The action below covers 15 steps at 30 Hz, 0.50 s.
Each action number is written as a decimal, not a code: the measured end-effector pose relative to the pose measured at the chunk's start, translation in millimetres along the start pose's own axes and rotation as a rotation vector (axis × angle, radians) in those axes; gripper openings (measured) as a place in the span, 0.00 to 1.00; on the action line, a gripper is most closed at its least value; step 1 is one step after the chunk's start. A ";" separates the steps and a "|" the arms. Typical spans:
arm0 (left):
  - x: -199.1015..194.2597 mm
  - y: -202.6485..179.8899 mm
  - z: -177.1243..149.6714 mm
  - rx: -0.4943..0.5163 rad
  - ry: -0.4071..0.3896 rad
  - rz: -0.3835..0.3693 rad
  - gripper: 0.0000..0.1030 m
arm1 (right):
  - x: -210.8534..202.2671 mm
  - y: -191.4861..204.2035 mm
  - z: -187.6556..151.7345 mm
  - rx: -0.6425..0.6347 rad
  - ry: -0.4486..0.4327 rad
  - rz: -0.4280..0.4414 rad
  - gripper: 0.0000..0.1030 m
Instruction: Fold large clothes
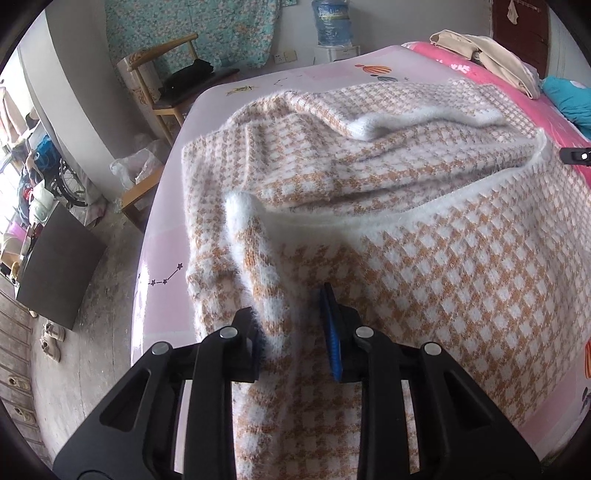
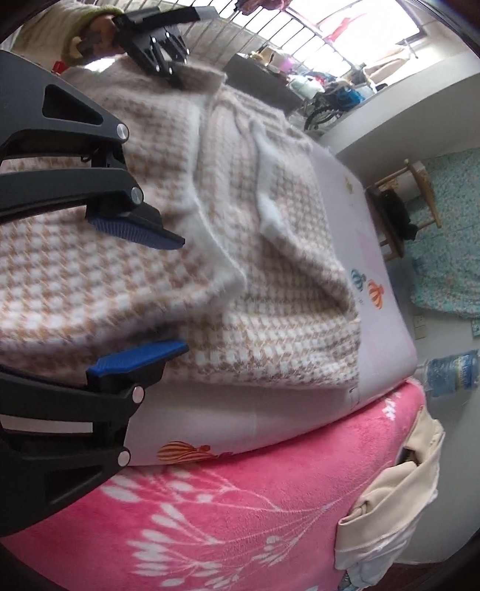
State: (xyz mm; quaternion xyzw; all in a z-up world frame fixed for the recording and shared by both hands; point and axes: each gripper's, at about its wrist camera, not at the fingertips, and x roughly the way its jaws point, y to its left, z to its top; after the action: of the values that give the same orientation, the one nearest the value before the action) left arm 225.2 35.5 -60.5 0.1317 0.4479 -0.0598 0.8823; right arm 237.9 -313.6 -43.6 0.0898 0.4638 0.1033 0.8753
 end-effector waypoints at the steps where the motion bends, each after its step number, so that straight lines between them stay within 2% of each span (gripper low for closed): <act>1: 0.3 -2.3 0.5 -0.002 0.000 0.001 0.24 | 3.5 0.3 -2.2 0.006 0.009 0.002 0.45; 4: 0.2 -1.9 0.0 -0.002 0.000 0.001 0.24 | -1.2 -0.7 -10.0 0.001 0.013 0.008 0.41; 10: 0.2 -2.0 0.3 0.001 0.001 0.002 0.24 | -16.4 3.7 -36.2 -0.029 0.077 0.038 0.39; 15: 1.4 -2.0 -0.6 0.003 0.000 0.005 0.24 | -11.3 2.8 -32.3 -0.050 0.102 0.039 0.39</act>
State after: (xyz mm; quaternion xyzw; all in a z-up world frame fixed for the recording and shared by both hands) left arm 225.2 33.7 -62.4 0.1342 0.4475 -0.0583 0.8822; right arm 204.6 -311.9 -51.8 0.0714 0.5034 0.1365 0.8502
